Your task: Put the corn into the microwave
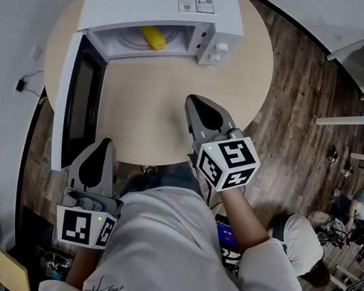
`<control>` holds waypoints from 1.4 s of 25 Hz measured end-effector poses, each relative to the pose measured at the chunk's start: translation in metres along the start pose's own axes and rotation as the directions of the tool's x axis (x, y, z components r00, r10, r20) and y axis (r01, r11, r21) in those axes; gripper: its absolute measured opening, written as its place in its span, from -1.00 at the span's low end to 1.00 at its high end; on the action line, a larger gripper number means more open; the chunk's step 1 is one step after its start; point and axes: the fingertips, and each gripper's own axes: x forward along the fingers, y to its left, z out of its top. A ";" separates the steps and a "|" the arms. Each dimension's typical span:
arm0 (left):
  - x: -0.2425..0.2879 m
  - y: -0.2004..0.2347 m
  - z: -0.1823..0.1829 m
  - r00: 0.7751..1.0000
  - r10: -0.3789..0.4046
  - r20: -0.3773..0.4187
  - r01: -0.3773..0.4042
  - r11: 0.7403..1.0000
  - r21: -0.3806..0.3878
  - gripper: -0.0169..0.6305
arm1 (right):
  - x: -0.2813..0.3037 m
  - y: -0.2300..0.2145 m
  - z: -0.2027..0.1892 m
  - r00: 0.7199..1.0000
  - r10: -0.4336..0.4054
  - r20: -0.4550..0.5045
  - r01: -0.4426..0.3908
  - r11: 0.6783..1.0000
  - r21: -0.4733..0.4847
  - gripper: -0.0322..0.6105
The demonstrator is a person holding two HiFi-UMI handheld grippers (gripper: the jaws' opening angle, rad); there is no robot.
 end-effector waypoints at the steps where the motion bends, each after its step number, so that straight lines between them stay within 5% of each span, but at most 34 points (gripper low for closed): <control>1: 0.001 0.001 0.001 1.000 -0.004 0.002 0.004 1.000 -0.001 -0.96 | -0.005 0.002 0.003 1.000 -0.008 0.008 0.008 1.000 -0.013 -0.86; 10: -0.003 0.004 0.005 0.999 -0.033 -0.015 0.033 0.999 -0.010 -0.96 | -0.038 0.027 0.011 0.999 -0.027 0.018 0.028 0.997 -0.072 -0.86; 35: -0.042 0.029 0.003 0.999 0.029 -0.017 -0.030 0.999 -0.038 -0.98 | -0.098 0.054 0.015 0.999 -0.023 0.039 0.025 0.998 -0.051 -0.87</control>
